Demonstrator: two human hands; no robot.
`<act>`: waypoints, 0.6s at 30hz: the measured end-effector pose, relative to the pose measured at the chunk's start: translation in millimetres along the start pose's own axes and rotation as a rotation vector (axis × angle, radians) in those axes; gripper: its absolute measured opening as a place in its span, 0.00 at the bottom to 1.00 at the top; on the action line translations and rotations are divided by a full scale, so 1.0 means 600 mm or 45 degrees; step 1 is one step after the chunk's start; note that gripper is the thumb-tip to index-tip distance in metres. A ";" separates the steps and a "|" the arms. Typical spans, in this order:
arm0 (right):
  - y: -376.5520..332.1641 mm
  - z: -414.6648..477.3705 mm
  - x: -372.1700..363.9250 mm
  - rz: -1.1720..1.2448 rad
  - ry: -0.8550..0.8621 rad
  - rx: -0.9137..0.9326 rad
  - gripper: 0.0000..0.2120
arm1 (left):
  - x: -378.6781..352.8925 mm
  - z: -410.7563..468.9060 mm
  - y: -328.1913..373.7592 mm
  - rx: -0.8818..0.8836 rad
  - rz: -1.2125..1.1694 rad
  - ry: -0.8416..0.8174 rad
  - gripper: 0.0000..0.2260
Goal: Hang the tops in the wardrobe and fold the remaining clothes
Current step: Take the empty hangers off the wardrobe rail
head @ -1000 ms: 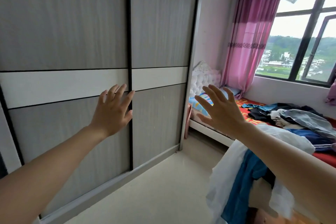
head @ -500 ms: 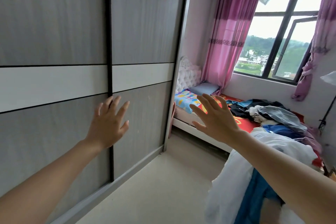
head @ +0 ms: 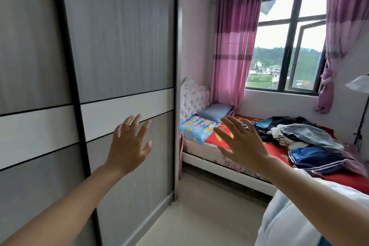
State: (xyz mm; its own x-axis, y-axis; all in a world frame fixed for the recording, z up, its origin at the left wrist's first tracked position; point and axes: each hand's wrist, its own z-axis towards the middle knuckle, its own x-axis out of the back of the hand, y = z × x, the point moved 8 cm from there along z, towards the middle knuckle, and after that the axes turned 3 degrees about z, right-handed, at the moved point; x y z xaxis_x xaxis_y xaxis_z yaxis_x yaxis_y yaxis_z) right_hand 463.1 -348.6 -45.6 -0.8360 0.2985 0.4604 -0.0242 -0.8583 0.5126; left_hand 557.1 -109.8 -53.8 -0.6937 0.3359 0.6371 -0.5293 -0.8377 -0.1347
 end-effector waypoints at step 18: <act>0.170 0.054 -0.343 0.052 -0.199 -0.161 0.21 | -0.376 0.196 -0.047 0.223 -0.245 -0.173 0.33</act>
State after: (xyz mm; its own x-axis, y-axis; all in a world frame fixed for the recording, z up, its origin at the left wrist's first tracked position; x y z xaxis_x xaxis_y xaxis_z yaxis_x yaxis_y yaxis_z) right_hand 650.3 -483.9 -64.5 -0.7427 0.3147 0.5911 -0.0683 -0.9137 0.4007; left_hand 786.2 -212.7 -104.3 -0.5107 0.4450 0.7356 -0.5440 -0.8298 0.1243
